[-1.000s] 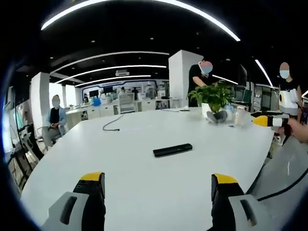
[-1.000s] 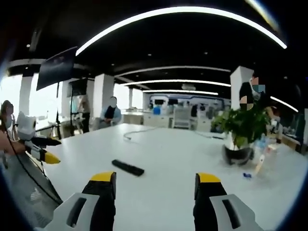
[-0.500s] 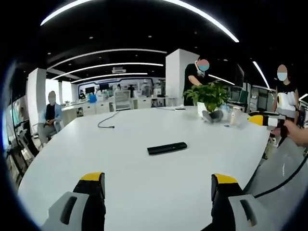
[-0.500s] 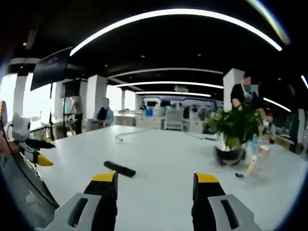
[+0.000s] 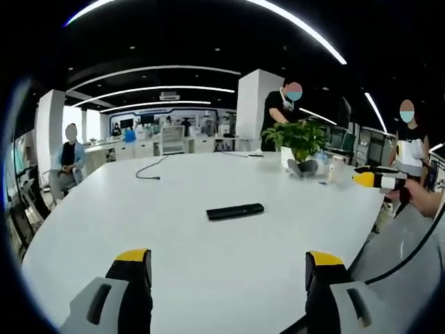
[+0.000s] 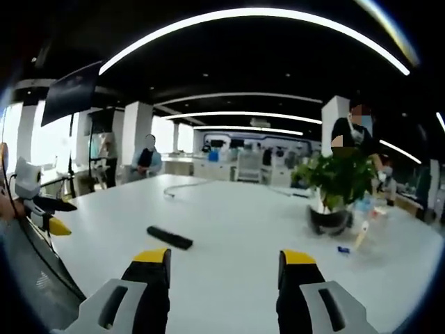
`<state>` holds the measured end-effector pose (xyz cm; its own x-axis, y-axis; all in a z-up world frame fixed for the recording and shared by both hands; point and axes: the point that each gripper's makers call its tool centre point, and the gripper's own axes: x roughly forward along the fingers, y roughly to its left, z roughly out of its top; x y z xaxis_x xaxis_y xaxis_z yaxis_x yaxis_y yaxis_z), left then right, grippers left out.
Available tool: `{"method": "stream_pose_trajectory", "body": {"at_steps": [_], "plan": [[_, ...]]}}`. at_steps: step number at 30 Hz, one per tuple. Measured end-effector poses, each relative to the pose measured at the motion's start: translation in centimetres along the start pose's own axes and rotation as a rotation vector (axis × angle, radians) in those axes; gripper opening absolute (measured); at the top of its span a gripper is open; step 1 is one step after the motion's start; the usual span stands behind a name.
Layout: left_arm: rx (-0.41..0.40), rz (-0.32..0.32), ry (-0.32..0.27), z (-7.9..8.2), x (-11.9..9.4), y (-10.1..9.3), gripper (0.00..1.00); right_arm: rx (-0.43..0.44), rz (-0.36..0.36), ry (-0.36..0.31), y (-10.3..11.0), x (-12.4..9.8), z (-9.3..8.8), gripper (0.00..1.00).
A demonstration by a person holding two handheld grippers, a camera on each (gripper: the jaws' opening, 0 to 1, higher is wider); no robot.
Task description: Press the specified remote control buttons in sequence, fully releasing each button before pressing the next.
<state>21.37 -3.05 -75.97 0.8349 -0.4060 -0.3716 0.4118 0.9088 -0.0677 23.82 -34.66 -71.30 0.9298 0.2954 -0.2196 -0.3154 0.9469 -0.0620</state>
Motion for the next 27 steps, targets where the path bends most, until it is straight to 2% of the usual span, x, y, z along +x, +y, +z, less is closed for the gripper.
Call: {"method": "stream_pose_trajectory", "body": {"at_steps": [4, 7, 10, 13, 15, 19, 22, 27], "plan": [[-0.044, 0.014, 0.005, 0.2, -0.2, 0.4, 0.97, 0.026, 0.023, 0.007, 0.2, 0.1, -0.2, 0.6], [-0.1, 0.037, -0.015, 0.8, -0.5, 0.9, 0.98, 0.031, 0.036, 0.009, 0.5, 0.2, -0.2, 0.6], [-0.102, 0.037, -0.027, 1.2, -0.4, 1.0, 1.0, -0.017, 0.045, 0.033, 1.0, 0.4, -0.5, 0.6], [-0.066, 0.011, -0.008, 1.4, 0.2, 0.6, 1.0, -0.036, 0.045, 0.04, 1.2, 0.4, -0.6, 0.6], [0.013, -0.031, 0.003, 2.0, 0.8, -0.2, 1.0, -0.042, 0.044, 0.043, 1.1, 0.4, -0.6, 0.59], [0.096, -0.073, 0.034, 2.1, 1.9, -1.2, 1.0, -0.033, 0.037, 0.037, 0.9, 0.3, -0.5, 0.59], [0.097, -0.101, 0.025, 2.5, 2.6, -2.3, 1.0, -0.039, 0.033, 0.035, 0.8, 0.3, -0.5, 0.59], [0.074, -0.129, 0.022, 2.8, 3.5, -2.9, 1.0, -0.049, 0.025, 0.042, 0.7, 0.3, -0.6, 0.58]]}}
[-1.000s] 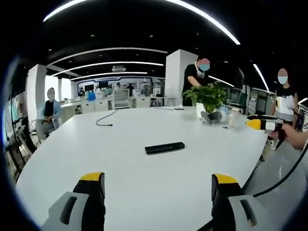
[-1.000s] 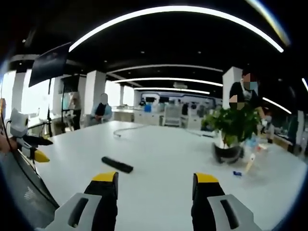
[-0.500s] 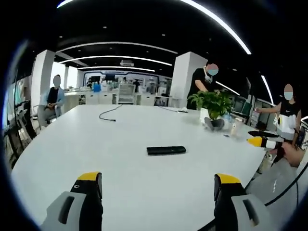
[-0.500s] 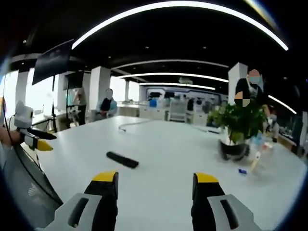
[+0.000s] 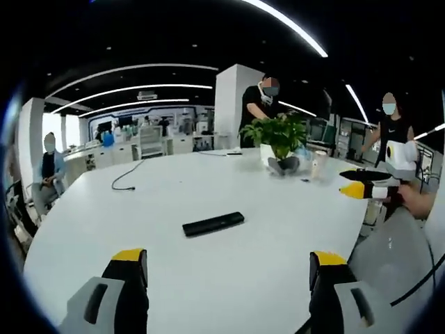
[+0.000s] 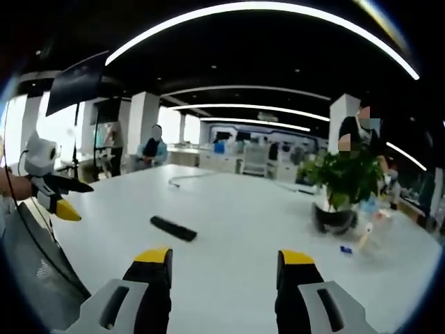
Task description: Press the specified remote control buttons in sequence, fully releasing each button before pressing the next.
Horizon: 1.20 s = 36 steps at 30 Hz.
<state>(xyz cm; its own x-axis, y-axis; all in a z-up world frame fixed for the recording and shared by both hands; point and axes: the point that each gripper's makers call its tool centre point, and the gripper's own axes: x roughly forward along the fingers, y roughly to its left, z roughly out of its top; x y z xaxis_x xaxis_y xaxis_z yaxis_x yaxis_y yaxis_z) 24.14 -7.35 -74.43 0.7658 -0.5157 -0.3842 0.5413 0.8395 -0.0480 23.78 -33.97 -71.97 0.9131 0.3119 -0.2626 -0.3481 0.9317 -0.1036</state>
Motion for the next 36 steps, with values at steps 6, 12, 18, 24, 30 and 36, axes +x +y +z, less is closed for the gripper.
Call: {"method": "stream_pose_trajectory", "body": {"at_steps": [6, 12, 18, 24, 30, 36], "plan": [[0.019, -0.012, 0.012, 0.5, 0.9, 0.5, 1.0, -0.005, 0.0, 0.003, 0.0, 0.0, 0.0, 0.58], [-0.08, -0.015, -0.017, 1.4, 2.0, 1.0, 1.0, -0.005, -0.006, -0.002, -0.1, -0.2, 0.1, 0.57], [-0.151, -0.026, -0.01, 1.3, 3.4, 1.6, 1.0, -0.006, -0.002, 0.003, -0.1, -0.1, 0.0, 0.55], [-0.186, -0.027, -0.008, 1.9, 5.5, 2.2, 1.0, -0.001, -0.006, 0.002, -0.2, -0.2, 0.0, 0.54], [-0.21, -0.052, -0.024, 3.3, 7.4, 1.1, 0.98, 0.004, -0.01, 0.002, -0.3, -0.2, 0.0, 0.53], [-0.15, -0.108, 0.001, 3.8, 9.1, -0.1, 0.99, -0.002, -0.007, 0.009, -0.2, -0.1, -0.2, 0.51]]}}
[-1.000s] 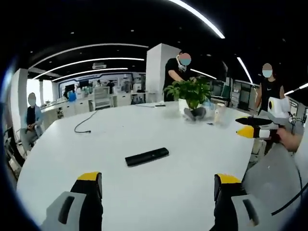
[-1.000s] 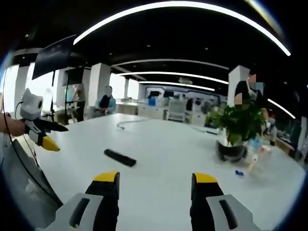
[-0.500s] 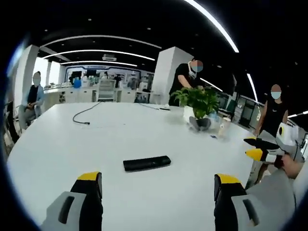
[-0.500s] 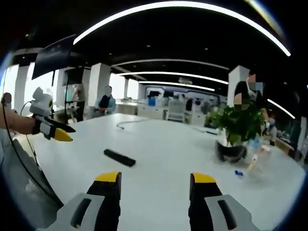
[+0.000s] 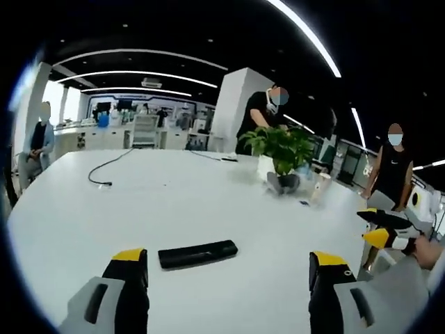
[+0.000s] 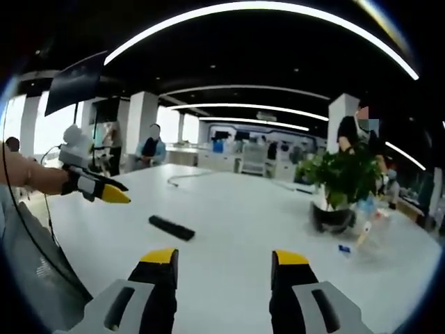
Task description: Press the specified remote control buttons in sequence, fully releasing each button before pressing the next.
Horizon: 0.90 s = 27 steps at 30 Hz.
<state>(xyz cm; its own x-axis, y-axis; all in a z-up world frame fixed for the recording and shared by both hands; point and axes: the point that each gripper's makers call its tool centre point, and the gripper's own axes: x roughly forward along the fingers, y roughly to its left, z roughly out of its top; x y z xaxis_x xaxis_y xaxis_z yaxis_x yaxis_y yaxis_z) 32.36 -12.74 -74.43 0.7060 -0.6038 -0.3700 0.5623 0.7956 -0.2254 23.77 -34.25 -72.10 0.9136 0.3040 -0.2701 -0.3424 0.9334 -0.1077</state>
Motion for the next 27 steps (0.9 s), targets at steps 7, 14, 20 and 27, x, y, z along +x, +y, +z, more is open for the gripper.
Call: {"method": "stream_pose_trajectory", "body": {"at_steps": [7, 14, 20, 27], "plan": [[0.055, -0.008, 0.001, 0.4, 1.4, 0.8, 0.98, 0.004, 0.007, 0.011, 0.1, 0.1, -0.3, 0.49], [0.099, 0.0, 0.051, -0.3, 1.9, 2.5, 0.98, -0.009, 0.03, 0.036, 0.6, 0.3, -0.6, 0.48], [0.27, -0.029, 0.158, -1.9, 3.0, 3.4, 0.95, -0.023, 0.034, 0.048, 0.8, 0.3, -0.8, 0.46], [0.311, -0.105, 0.233, -2.7, 4.3, 2.7, 0.93, -0.002, 0.039, 0.044, 0.7, 0.3, -0.7, 0.42]]}}
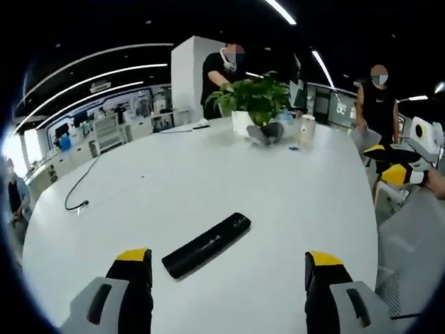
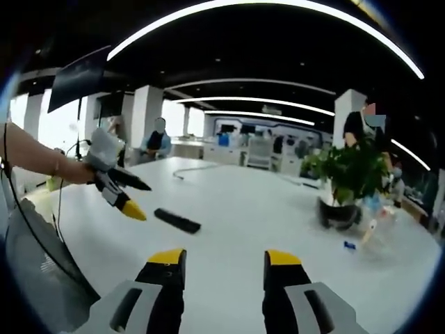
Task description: Press the specified remote control buttons in sequence, fully releasing each button before pressing the next.
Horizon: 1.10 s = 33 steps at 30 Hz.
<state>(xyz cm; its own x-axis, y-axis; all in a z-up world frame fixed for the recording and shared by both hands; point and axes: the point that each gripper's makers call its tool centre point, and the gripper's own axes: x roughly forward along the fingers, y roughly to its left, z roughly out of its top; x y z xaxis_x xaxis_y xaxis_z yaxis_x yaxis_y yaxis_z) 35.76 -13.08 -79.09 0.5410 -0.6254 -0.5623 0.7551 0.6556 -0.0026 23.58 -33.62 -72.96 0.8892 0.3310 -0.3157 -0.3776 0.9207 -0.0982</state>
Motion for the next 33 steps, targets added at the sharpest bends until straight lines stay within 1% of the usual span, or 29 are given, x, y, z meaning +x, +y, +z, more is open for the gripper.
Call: {"method": "stream_pose_trajectory", "body": {"at_steps": [1, 3, 6, 10, 11, 14, 16, 17, 19, 23, 29, 33], "plan": [[0.004, -0.001, 0.005, 0.0, 0.2, 0.1, 0.93, -0.003, 0.001, 0.001, 0.0, 0.0, 0.0, 0.42], [0.024, -0.023, 0.03, -0.2, 0.4, 0.2, 0.92, -0.006, 0.003, 0.001, 0.1, 0.0, 0.0, 0.41], [0.032, -0.054, 0.049, -0.1, 0.7, 0.4, 0.92, -0.002, 0.008, 0.004, 0.2, 0.1, 0.0, 0.41], [0.082, -0.082, 0.085, 0.1, 0.9, 0.7, 0.91, -0.008, 0.012, 0.008, 0.2, 0.1, -0.1, 0.4], [0.114, -0.094, 0.105, 0.1, 0.9, 0.7, 0.91, -0.009, 0.013, 0.009, 0.3, 0.1, -0.1, 0.4], [0.186, -0.104, 0.139, 0.0, 1.1, 0.7, 0.91, -0.01, 0.013, 0.013, 0.3, 0.1, -0.2, 0.4], [0.242, -0.115, 0.178, -0.2, 1.2, 0.7, 0.9, -0.01, 0.013, 0.015, 0.3, 0.1, -0.2, 0.4], [0.265, -0.12, 0.188, -0.1, 1.3, 0.5, 0.9, -0.01, 0.014, 0.016, 0.3, 0.1, -0.2, 0.39], [0.284, -0.137, 0.189, 0.3, 1.5, 0.0, 0.89, -0.01, 0.015, 0.019, 0.3, 0.1, -0.3, 0.4], [0.29, -0.156, 0.188, 0.9, 1.9, -0.2, 0.9, -0.015, 0.013, 0.025, 0.3, 0.1, -0.4, 0.39], [0.254, -0.196, 0.186, 1.5, 2.5, 0.0, 0.9, -0.014, 0.016, 0.027, 0.4, 0.1, -0.4, 0.4], [0.259, -0.207, 0.214, 1.5, 3.3, 0.6, 0.9, -0.02, 0.018, 0.03, 0.4, 0.2, -0.5, 0.4]]}}
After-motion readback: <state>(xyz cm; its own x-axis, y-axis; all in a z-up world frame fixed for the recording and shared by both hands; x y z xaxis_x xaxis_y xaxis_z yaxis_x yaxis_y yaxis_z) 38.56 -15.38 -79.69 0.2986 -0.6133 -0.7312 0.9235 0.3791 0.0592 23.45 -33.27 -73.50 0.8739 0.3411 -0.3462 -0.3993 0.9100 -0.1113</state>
